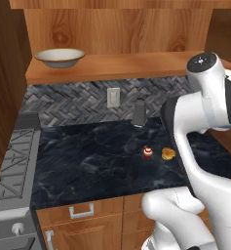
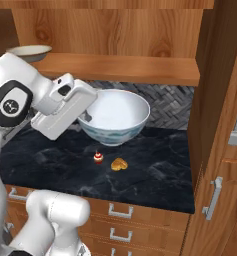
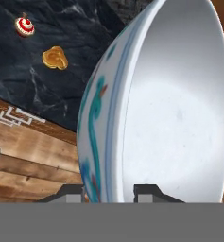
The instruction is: Pick both bowls and place them on the counter. Then place the cupcake in one bowl and place the bread in the other bowl.
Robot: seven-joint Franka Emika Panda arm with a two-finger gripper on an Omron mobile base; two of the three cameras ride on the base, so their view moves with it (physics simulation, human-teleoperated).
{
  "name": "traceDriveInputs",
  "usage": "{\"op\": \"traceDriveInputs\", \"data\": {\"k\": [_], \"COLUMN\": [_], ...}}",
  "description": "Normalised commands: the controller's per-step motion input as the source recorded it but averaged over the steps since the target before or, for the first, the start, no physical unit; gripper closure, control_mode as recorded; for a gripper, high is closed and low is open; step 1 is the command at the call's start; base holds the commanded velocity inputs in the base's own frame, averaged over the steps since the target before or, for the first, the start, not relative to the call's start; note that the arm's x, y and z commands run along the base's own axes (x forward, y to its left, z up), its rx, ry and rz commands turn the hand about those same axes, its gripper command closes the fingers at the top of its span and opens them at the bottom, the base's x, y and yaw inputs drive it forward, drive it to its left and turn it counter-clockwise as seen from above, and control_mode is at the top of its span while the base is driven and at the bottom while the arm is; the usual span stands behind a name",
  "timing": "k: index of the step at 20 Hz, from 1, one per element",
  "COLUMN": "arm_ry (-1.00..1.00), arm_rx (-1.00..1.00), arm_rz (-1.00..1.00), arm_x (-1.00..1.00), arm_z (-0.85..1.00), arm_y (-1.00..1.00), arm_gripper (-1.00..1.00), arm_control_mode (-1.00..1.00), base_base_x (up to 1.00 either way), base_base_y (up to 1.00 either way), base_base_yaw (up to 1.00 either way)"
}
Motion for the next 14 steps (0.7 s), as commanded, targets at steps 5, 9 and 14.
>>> {"op": "traceDriveInputs", "data": {"k": [5, 9, 14], "arm_ry": [0.02, 0.01, 0.03], "arm_rx": [0.0, 0.0, 0.0], "arm_rz": [0.0, 0.0, 0.0], "arm_x": [0.05, 0.17, 0.3], "arm_z": [-0.55, -0.52, -0.46], "arm_y": [-0.12, -0.12, -0.08], "arm_gripper": [1.0, 1.0, 1.0], "arm_control_mode": [-1.0, -1.0, -1.0], "base_base_x": [0.0, 0.0, 0.0], "base_base_y": [0.0, 0.0, 0.0], "base_base_yaw": [0.0, 0.0, 0.0]}}
